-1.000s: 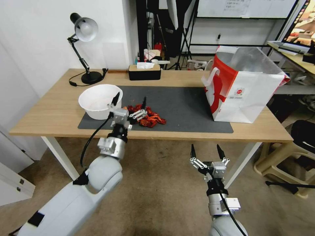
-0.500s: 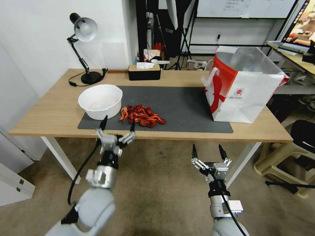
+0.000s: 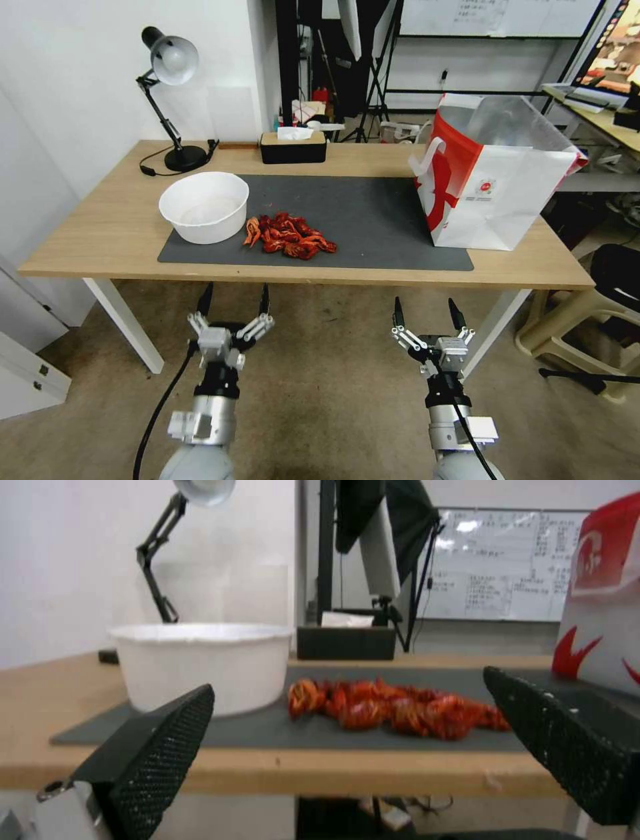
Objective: Close the takeout container lid, then place the container into the takeout bag.
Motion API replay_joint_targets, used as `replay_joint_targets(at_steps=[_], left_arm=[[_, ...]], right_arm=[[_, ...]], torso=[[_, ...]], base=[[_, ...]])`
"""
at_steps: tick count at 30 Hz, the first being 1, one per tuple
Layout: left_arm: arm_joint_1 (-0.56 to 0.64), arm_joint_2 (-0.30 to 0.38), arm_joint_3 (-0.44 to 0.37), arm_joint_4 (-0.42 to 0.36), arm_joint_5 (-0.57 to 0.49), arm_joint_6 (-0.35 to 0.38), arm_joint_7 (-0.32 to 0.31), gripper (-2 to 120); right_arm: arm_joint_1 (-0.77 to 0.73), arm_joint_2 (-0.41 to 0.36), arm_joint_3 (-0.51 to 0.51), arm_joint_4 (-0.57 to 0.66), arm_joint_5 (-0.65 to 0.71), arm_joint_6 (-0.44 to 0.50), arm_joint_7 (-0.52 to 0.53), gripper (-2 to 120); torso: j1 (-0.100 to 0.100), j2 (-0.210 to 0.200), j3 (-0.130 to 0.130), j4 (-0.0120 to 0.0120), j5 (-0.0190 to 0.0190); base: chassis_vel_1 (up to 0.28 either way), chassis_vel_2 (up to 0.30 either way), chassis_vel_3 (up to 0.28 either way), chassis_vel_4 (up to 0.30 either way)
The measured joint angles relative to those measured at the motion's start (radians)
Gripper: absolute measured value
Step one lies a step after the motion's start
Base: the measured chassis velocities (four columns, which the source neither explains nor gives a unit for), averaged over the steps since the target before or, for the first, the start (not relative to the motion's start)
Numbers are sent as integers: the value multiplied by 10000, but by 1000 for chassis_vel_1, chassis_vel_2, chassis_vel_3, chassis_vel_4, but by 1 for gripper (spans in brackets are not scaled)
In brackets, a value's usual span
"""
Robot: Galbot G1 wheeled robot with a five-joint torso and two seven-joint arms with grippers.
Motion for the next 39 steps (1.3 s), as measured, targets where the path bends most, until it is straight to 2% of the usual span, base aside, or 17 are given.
replay_joint_targets(at_steps=[11,19,24,39], left_arm=[[-64,-118,-222,1062,-149,-617,-13,100],[-348,-190,-361,1398,-247,-883,271,100],[-537,-194,-468,1488,-321,-927,464,100],[-563,-193,-478,1496,-331,-928,482,100]], right_arm=[[-71,67,-6,85,-154,-11,-22,100],[-130,95,-22,73,-177,0,-89,100],[-135,138,-36,29,-196,23,-122,100],[-143,145,-42,13,-201,30,-127,100]], torso=[[1,-1,0,-1,-1],[1,-1,1,-1,-1],[1,-1,1,-1,0],[1,-1,1,0,0]], base=[[0,0,0,0],[0,0,0,0],[0,0,0,0],[0,0,0,0]])
